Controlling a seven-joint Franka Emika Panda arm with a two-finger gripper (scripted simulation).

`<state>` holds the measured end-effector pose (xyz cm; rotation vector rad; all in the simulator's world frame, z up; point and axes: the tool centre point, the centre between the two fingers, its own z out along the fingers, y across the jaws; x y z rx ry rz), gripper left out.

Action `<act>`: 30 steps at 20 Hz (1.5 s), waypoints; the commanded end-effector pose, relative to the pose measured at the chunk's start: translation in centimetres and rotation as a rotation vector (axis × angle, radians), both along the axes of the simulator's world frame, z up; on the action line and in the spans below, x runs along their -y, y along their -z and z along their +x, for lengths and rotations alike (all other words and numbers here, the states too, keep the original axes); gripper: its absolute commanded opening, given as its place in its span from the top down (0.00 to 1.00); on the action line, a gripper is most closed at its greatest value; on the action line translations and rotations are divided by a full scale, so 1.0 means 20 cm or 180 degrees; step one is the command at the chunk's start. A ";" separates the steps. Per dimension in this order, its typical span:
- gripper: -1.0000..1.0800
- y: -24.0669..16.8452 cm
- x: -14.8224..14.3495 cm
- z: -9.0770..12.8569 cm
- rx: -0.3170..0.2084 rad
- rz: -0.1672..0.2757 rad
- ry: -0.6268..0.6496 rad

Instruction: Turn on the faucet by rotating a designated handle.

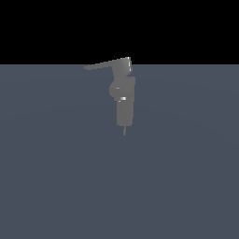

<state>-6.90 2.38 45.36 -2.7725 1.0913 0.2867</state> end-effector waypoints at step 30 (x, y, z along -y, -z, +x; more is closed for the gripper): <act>1.00 0.80 -0.27 0.82 -0.0578 -0.0816 0.2498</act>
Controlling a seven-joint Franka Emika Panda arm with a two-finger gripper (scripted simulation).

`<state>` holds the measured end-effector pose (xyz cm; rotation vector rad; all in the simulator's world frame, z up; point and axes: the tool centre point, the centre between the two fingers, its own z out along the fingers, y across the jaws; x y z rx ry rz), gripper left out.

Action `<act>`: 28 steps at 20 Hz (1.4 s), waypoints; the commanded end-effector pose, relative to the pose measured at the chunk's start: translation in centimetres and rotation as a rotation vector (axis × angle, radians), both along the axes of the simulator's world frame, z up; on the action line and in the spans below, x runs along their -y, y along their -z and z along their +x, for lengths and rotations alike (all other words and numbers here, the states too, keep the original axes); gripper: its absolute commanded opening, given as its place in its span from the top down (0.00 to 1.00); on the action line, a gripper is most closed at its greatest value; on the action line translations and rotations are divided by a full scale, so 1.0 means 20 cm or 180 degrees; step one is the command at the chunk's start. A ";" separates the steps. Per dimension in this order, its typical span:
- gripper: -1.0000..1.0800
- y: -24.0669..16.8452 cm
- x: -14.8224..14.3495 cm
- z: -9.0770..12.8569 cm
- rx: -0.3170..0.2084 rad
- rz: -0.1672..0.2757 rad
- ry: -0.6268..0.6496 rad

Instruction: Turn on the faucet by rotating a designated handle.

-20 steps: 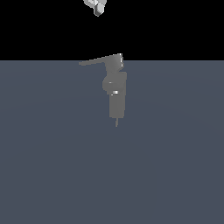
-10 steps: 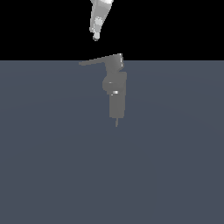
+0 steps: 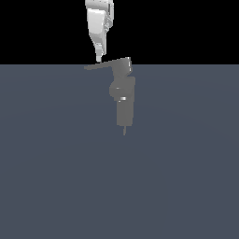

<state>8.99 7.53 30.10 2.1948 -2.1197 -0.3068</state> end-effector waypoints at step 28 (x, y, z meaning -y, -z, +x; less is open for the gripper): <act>1.00 0.17 -0.11 0.01 -0.0025 -0.0289 0.0421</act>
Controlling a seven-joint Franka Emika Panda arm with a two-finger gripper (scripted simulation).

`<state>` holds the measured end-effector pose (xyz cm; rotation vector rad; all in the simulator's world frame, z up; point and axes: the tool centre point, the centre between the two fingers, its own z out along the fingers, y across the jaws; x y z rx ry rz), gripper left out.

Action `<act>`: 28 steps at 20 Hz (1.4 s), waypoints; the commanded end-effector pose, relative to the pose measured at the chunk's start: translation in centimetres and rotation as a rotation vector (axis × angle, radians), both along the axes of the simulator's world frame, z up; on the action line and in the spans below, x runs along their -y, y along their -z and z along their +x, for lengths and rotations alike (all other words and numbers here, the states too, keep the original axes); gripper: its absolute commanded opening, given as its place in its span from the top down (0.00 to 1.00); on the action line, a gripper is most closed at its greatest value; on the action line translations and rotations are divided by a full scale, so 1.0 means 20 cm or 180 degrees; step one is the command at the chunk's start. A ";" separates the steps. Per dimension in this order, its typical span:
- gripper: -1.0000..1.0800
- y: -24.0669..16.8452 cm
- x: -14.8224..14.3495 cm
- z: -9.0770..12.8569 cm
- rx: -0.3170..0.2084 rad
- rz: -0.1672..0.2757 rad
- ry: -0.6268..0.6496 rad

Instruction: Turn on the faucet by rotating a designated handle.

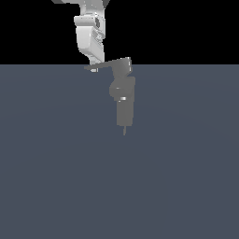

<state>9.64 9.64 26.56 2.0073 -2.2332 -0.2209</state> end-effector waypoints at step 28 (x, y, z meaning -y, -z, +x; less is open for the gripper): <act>1.00 -0.07 -0.05 -0.34 -0.0004 -0.0001 0.0001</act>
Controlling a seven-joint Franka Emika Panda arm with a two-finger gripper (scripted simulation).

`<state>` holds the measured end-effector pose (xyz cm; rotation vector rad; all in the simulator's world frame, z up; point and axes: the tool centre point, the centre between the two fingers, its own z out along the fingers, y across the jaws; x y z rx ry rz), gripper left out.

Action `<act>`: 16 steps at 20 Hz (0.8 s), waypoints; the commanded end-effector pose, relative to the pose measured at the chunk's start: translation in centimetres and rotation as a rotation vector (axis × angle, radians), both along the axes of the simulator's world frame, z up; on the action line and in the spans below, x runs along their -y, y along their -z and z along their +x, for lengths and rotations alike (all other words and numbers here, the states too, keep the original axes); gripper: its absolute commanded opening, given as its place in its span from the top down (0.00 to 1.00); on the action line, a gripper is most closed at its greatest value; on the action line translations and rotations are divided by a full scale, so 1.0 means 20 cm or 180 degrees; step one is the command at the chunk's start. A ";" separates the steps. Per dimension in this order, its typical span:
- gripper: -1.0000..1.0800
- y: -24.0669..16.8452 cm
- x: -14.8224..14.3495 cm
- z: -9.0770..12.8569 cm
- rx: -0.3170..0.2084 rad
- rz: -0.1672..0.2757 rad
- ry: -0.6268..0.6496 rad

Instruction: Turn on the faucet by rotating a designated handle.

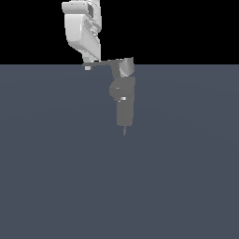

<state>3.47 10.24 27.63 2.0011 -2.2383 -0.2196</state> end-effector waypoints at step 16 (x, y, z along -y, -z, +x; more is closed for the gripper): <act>1.00 -0.03 0.05 -0.18 -0.0013 -0.0013 -0.0001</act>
